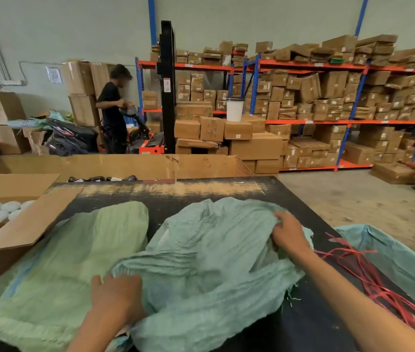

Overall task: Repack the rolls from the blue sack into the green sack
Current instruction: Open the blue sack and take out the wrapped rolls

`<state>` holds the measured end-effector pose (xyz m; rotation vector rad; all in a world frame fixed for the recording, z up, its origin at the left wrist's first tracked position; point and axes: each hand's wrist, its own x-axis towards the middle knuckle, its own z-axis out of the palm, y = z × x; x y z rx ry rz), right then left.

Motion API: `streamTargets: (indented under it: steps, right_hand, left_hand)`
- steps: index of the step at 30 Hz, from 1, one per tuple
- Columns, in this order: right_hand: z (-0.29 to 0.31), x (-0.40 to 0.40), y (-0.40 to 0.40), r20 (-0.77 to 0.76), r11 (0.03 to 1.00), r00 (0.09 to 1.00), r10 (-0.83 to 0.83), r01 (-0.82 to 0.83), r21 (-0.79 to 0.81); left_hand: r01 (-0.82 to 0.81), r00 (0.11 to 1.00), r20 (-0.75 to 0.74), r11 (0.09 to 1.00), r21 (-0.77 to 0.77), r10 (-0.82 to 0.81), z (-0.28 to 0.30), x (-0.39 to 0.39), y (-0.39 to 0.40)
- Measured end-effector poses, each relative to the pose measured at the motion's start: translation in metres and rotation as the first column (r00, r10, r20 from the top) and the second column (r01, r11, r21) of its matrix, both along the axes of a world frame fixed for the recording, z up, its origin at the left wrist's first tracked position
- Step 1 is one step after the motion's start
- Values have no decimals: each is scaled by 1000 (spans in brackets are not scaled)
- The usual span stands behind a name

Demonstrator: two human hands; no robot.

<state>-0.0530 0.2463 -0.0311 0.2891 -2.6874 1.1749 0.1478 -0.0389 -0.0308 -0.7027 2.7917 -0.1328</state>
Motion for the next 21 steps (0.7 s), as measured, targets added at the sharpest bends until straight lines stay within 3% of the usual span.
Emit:
streamTargets:
  steps: [1,3,5,7,9,11,12,13,14,15,16,17,18,19,20,21]
  right_hand:
    - [6,-1,2,-11,988,1000,-4,2,-156]
    - [18,1,4,-57,957,998,38,-53,-285]
    - [32,3,3,-72,960,995,65,-82,-268]
    - [43,1,8,-50,979,998,27,-37,-203]
    - [54,-5,20,-61,980,995,-74,61,-190]
    - [64,-15,37,-71,962,982,-174,154,-227]
    - [65,-24,47,-43,954,978,-202,186,-235]
    - [66,-31,55,17,953,978,-209,207,-223]
    - [62,-41,63,110,956,977,-184,204,-212]
    - [58,-51,70,217,961,968,-124,172,-217]
    - [53,-60,76,338,964,940,-50,133,-228]
    - [48,-68,82,458,967,889,15,103,-233]
    - [44,-76,87,565,968,822,72,79,-239]
    - [41,-81,91,646,962,753,127,67,-266]
    - [37,-89,96,690,945,697,196,53,-322]
    - [34,-95,100,707,920,652,274,35,-389]
  left_hand:
    - [20,992,-123,999,-42,-25,3,-2,5]
    - [182,918,-353,983,-34,-182,5,-16,19]
    - [344,897,-365,913,221,-250,2,-39,40]
    - [370,907,-316,885,282,-278,-12,-60,56]
    - [406,836,-486,883,234,-255,-27,-75,58]
    - [447,694,-713,836,318,-100,-26,-87,56]
    - [457,664,-747,772,442,35,-17,-95,54]
    - [449,665,-716,651,612,214,0,-103,53]
    - [425,699,-593,436,794,400,18,-112,48]
    - [391,751,-409,151,908,519,35,-120,41]
    - [349,803,-240,-104,931,546,50,-125,31]
    - [312,849,-148,-257,915,507,63,-127,19]
    - [283,895,-129,-321,904,427,75,-128,7]
    - [247,939,-140,-331,911,315,85,-128,-5]
    - [228,964,-171,-303,925,202,94,-128,-14]
    - [234,971,-217,-197,952,103,99,-131,-23]
